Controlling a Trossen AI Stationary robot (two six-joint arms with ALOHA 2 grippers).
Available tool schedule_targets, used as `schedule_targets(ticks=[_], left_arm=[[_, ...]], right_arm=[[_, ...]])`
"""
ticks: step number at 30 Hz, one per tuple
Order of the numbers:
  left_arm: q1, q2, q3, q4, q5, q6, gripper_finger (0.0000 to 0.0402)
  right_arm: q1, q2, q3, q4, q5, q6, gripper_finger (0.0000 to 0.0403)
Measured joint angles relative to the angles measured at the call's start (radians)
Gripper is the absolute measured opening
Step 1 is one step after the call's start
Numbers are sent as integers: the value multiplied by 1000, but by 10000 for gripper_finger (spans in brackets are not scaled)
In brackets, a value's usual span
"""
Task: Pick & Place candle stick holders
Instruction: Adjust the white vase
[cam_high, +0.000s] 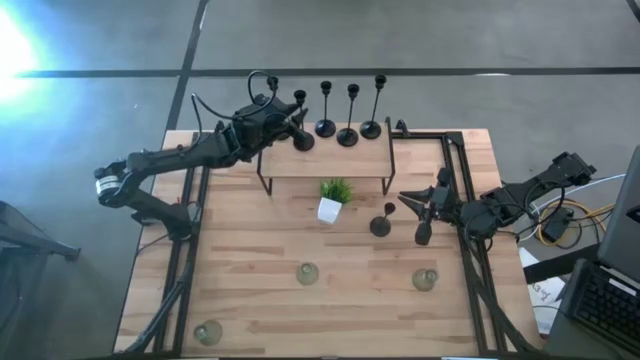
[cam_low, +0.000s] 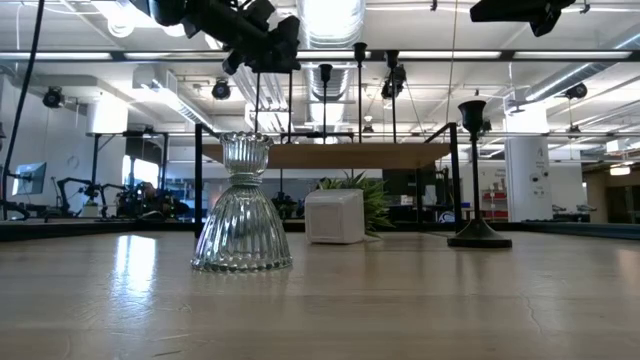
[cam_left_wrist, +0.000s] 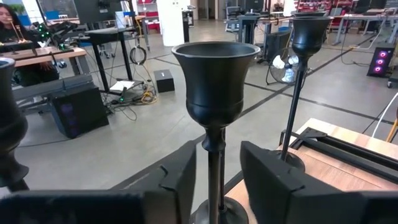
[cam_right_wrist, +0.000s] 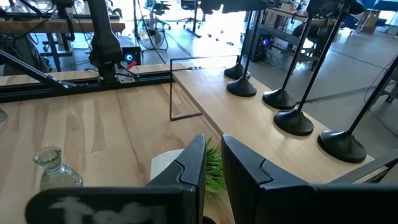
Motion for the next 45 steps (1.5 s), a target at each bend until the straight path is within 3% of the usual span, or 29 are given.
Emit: schedule_targets(ticks=[9,23,31,36,40,45], left_arm=[[-4,-20,0,-2,8,2,189],[-76,-189,0,-79,188,-14,193],[-243,-319,0,-235,199,40,193],[-382,-390,-10,-359,199,55,193],[-486,-440,-85,-344,199,52,193],[-561,-508,-234,-247,183,9,193]], right_arm=[[0,0,0,0,-4,0,43],[0,0,0,0,-3,-3,43],[0,0,0,26,-16,-30,43],[0,4,0,188,-154,-210,43],[0,34,27,258,-226,-327,43],[0,116,100,248,-231,-338,43]])
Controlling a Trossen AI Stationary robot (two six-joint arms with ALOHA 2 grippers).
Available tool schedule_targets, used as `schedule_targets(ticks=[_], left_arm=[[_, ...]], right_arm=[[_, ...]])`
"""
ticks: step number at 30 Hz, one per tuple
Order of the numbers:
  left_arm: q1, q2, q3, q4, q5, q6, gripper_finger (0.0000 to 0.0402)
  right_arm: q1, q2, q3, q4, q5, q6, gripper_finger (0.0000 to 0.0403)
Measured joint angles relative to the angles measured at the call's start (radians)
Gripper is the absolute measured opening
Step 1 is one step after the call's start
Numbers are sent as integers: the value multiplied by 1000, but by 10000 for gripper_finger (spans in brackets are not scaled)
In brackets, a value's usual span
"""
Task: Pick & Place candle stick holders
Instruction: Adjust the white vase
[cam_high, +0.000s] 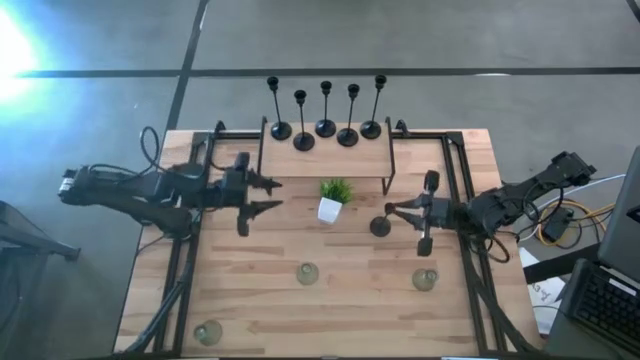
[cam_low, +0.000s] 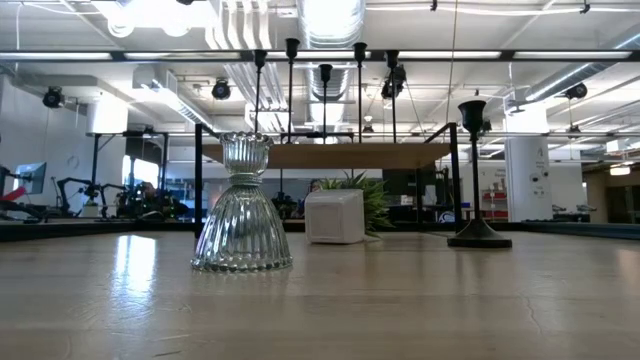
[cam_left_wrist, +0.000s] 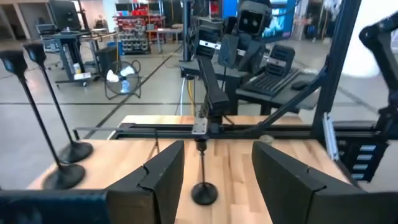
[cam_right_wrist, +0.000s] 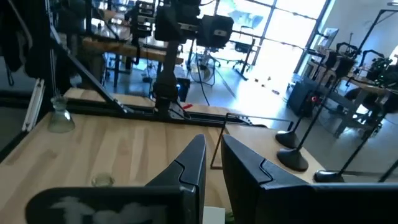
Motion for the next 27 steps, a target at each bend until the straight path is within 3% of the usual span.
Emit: schedule_targets(ticks=[6,12,18,27], left_arm=[[-10,-61,-216,198,2,-56,193],[-10,-97,-374,335,5,-62,193],[-10,-146,-408,350,6,-63,193],[-10,-200,-408,341,12,-20,193]], right_arm=[[0,150,126,-120,-1,86,63],[0,326,242,-305,-1,276,124],[-7,496,317,-359,0,313,180],[-76,694,389,-418,0,460,224]])
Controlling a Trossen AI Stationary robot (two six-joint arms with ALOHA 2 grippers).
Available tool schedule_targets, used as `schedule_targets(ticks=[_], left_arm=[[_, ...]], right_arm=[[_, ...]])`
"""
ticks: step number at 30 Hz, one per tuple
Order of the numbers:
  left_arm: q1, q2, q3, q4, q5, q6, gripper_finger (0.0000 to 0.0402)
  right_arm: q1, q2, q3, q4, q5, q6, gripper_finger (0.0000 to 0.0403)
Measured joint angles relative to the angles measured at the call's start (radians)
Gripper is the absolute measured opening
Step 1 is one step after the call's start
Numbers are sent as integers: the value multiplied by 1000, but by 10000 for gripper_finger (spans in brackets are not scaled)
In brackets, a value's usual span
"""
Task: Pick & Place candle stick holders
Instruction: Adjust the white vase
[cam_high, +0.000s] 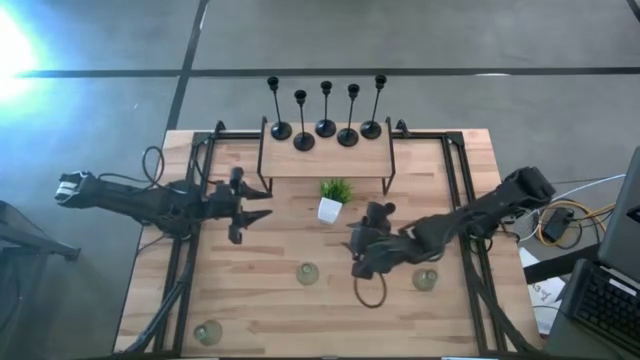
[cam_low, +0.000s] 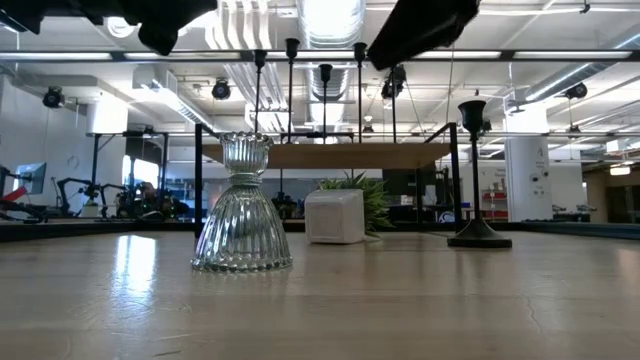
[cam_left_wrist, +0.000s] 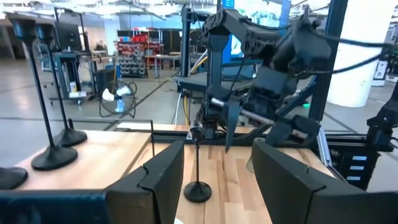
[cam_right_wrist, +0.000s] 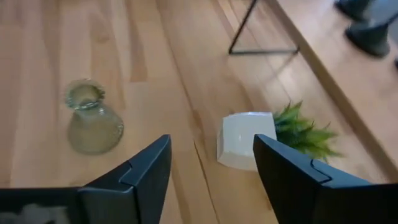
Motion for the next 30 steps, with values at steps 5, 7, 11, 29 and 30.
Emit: schedule_targets(ticks=[5,7,11,29,30], left_arm=[[0,-12,0,-7,0,31,193],[0,-14,0,-17,0,40,193],[0,-16,0,-21,0,43,193],[0,-27,0,-61,0,43,193],[0,-29,0,-67,0,43,193]], right_arm=[[-38,64,24,-34,1,43,255],[-54,86,33,-29,0,42,267],[-89,136,44,-28,0,36,289],[-200,306,157,-54,-53,-16,307],[-206,307,165,-53,-57,-14,306]])
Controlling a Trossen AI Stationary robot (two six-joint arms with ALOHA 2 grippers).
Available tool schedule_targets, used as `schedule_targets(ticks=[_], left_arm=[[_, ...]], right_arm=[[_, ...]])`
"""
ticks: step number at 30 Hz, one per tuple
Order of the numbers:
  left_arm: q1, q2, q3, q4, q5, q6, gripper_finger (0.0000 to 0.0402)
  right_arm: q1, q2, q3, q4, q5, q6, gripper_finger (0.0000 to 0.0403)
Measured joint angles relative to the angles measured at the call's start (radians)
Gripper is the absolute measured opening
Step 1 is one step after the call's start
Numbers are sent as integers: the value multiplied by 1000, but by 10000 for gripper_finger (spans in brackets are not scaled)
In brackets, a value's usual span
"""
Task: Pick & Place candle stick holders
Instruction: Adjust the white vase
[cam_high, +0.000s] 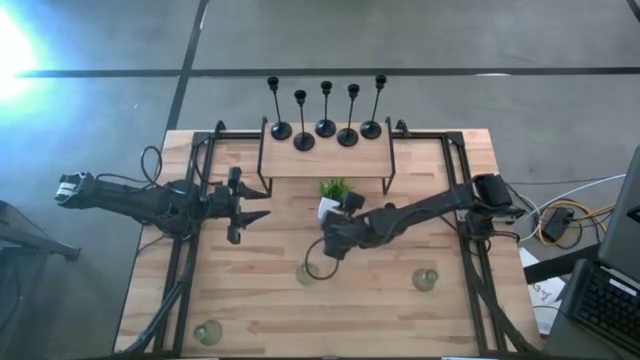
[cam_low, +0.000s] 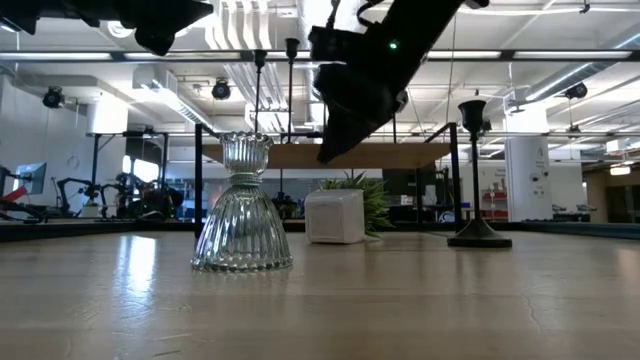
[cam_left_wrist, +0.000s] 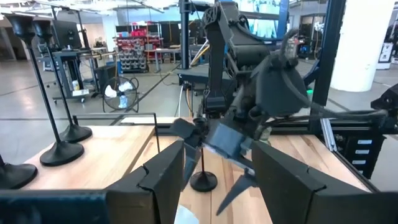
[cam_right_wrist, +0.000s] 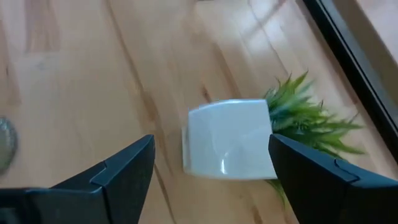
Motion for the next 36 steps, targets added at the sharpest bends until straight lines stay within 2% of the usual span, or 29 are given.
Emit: schedule_targets(ticks=[29,36], left_arm=[[0,-13,0,-45,0,-3,193],[0,-13,0,-48,1,-3,193]], right_arm=[[-170,-8,-28,-30,-292,-32,299],[-180,-8,-30,-25,-311,-33,299]])
